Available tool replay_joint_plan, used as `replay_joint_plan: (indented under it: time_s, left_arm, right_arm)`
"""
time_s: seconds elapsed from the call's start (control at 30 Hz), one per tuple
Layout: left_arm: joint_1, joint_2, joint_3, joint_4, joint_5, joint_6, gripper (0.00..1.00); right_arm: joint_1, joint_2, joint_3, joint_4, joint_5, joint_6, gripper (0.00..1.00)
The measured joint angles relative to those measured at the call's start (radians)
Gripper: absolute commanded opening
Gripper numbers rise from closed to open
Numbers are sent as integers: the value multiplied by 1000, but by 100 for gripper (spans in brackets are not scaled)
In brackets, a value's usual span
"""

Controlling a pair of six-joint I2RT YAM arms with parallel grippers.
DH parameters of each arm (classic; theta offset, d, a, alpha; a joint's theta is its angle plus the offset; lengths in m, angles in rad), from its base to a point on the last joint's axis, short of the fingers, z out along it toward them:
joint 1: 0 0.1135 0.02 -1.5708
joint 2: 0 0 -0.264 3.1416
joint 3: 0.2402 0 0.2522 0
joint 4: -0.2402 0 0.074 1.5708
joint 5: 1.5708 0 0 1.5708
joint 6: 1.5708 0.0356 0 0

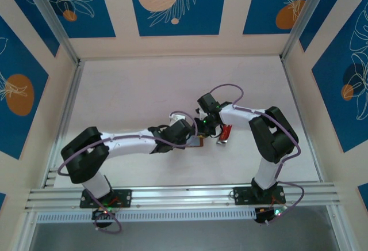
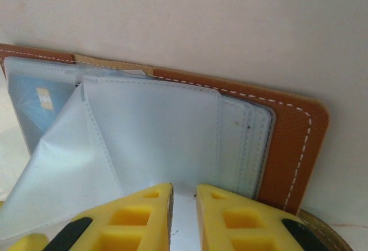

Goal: Put the credit cards into the card holder

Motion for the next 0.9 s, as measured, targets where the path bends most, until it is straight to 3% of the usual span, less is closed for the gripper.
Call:
replay_joint_plan:
  time_s: [0.37, 0.9]
  left_arm:
    - [10, 54, 60, -44, -62, 60, 30]
    - [66, 60, 45, -79, -104, 32, 29]
  right_arm:
    - [0, -1, 0, -3, 0, -15, 20]
    - [3, 1, 2, -8, 0, -31, 20]
